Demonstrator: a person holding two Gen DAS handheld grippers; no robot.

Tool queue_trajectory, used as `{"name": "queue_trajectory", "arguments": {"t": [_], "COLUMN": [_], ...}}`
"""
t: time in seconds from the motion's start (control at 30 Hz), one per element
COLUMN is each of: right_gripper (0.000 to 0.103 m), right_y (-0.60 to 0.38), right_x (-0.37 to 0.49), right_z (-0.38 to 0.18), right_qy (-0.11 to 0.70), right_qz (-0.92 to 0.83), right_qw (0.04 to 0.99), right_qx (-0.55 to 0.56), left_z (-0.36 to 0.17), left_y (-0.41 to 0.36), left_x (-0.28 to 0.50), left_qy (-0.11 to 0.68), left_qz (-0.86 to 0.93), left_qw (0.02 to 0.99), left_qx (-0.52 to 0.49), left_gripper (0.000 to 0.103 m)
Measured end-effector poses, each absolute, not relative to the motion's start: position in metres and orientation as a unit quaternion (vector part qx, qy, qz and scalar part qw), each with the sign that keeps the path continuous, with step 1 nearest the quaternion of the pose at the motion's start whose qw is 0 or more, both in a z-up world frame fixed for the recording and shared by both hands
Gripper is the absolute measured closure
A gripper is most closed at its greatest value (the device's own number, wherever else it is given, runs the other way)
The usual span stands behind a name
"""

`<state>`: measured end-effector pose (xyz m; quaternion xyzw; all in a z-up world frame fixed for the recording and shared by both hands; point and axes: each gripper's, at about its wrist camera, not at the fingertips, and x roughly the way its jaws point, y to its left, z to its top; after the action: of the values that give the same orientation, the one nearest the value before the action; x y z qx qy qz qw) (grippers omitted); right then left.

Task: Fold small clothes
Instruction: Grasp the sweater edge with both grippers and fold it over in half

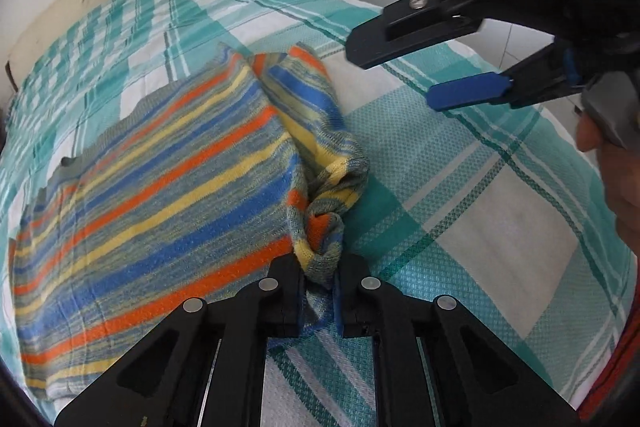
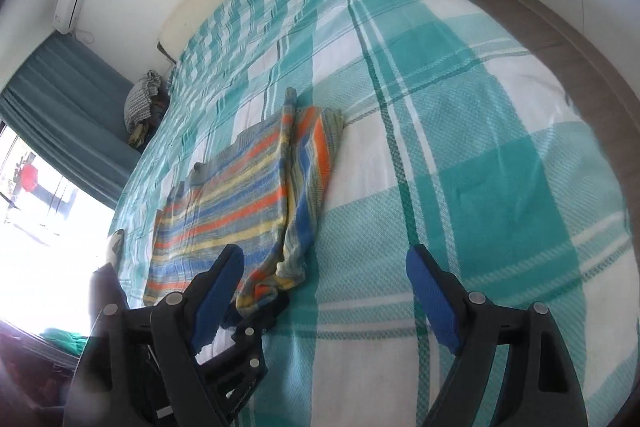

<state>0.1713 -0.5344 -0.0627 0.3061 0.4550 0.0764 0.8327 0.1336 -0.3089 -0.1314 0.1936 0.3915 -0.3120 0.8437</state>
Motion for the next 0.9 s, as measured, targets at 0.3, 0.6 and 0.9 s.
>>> {"name": "queue_trajectory", "arguments": {"t": [0.3, 0.6, 0.9], "right_gripper": [0.09, 0.09, 0.08], "right_y": [-0.477, -0.352, -0.168], "right_x": [0.327, 0.356, 0.399], "right_z": [-0.099, -0.02, -0.058], "right_qy": [0.517, 0.497, 0.524], "right_qz": [0.098, 0.156, 0.237], "right_qw": [0.797, 0.824, 0.803], "right_qx": [0.297, 0.222, 0.157], "left_z": [-0.112, -0.075, -0.127], "left_y": [-0.28, -0.123, 0.02], "left_x": [0.14, 0.159, 0.2], "left_qy": [0.408, 0.422, 0.49], "left_qz": [-0.333, -0.268, -0.123], "left_qw": [0.844, 0.863, 0.847], "left_qx": [0.106, -0.078, -0.168], "left_gripper": [0.096, 0.096, 0.089]}}
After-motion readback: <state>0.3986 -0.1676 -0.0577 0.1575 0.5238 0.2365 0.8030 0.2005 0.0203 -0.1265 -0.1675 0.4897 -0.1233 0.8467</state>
